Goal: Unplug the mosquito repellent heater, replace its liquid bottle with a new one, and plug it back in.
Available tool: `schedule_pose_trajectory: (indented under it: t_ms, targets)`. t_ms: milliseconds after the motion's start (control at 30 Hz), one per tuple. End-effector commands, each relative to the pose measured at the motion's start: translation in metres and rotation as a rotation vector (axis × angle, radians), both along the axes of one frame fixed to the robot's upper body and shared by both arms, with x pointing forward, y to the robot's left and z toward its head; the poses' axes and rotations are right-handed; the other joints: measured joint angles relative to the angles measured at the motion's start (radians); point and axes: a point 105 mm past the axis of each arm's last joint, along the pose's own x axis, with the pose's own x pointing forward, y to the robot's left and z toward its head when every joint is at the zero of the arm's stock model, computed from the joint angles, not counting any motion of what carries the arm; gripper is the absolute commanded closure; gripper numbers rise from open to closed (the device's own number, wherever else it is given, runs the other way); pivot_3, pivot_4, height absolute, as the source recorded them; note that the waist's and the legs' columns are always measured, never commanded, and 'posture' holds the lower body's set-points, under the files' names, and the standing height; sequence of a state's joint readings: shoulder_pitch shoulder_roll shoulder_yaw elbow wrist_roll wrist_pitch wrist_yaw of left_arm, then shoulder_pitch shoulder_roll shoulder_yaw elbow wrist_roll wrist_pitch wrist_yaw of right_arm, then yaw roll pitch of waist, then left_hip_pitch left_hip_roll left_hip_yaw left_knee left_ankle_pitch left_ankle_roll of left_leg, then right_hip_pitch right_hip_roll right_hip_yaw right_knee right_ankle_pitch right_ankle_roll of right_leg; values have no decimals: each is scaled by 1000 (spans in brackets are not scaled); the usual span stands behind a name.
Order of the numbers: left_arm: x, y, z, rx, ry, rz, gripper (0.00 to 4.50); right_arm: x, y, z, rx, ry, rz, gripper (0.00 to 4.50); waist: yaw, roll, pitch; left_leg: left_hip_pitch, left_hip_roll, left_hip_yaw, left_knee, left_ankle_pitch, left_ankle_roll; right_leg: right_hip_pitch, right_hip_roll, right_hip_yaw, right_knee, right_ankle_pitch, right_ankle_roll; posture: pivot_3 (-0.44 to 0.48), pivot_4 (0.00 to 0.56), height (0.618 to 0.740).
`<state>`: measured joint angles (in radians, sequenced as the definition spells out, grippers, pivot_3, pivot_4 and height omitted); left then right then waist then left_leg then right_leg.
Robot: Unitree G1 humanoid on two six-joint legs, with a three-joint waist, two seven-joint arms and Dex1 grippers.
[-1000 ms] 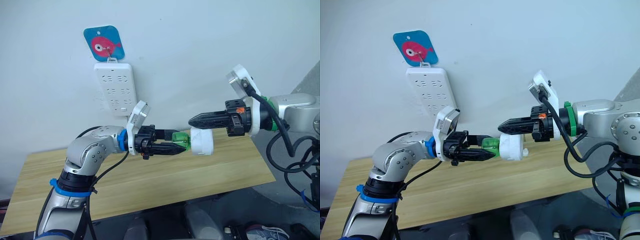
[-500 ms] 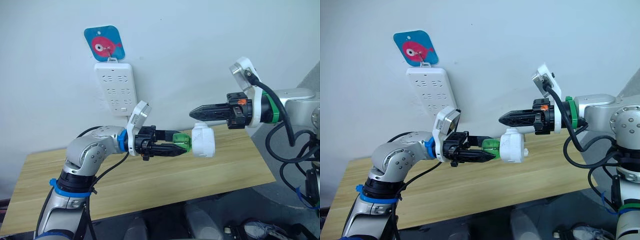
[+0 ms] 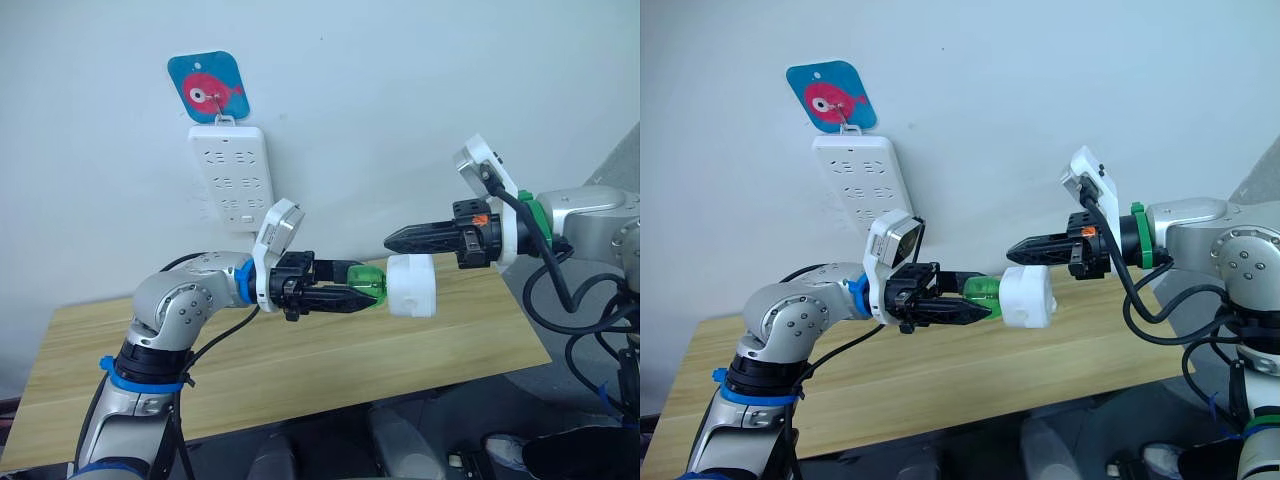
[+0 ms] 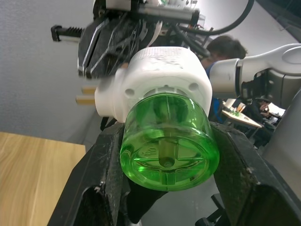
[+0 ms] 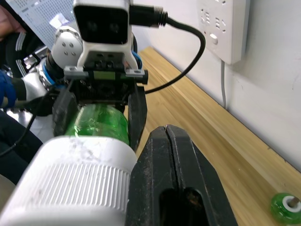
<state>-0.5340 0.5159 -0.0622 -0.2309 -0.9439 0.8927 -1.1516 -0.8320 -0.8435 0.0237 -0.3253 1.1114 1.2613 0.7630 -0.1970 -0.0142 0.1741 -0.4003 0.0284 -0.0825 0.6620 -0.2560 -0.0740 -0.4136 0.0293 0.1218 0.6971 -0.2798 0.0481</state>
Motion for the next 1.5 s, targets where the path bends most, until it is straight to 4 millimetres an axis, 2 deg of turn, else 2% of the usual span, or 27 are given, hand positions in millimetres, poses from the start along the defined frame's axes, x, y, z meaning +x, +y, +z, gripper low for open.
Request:
schedule_pose_trajectory:
  t_ms: [33, 367, 700, 1000, 1133, 1267, 1367, 1500]
  targets:
    - [3, 3, 18, -43, -64, 35, 2221, -13, 6, 0, -10, -14, 79, 4500, 0, 0, 0, 0, 0, 0, 0, 0, 0, 0, 0, 0, 0, 0, 0, -209, 91, 736]
    - [8, 4, 26, -78, -55, 61, 2221, -17, 3, -4, -28, 12, 101, 4500, 0, 0, 0, 0, 0, 0, 0, 0, 0, 0, 0, 0, 0, 0, 0, -208, 87, 736]
    - [10, 6, 26, -81, -51, 74, 2221, -20, 4, -4, -19, 21, 110, 4500, 0, 0, 0, 0, 0, 0, 0, 0, 0, 0, 0, 0, 0, 0, -1, -211, 87, 736]
    - [11, 2, 16, -48, -112, 105, 2221, 2, 4, 9, 28, -71, 12, 4500, 0, 0, 0, 0, 0, 0, 0, 0, 0, 0, 0, 0, 0, 1, -2, -213, 91, 736]
    - [15, 0, 13, -45, -164, 148, 2221, 18, 0, 16, 44, -130, -83, 4500, 0, 0, 0, 0, 0, 0, 0, 0, 0, 0, 0, 0, 0, 1, -2, -213, 93, 736]
    - [20, 0, 9, -57, -214, 217, 2221, 24, -8, 29, 92, -143, -140, 4500, 1, 0, 0, 0, 0, 0, 0, 0, 0, 0, 0, 0, 0, 1, -2, -213, 92, 736]
    - [22, 2, -11, -30, -287, 317, 2221, 24, -26, 34, 126, -171, -248, 4500, 0, 1, -1, 0, 0, 0, 0, 0, 0, 0, 0, 1, 0, 1, -2, -222, 99, 736]
    - [24, 4, -28, -37, -367, 433, 2221, 18, -47, 28, 156, -145, -367, 3597, 2, 0, -1, 0, 0, 1, 0, -1, 2, 0, 0, 1, -1, 1, -2, -237, 101, 736]
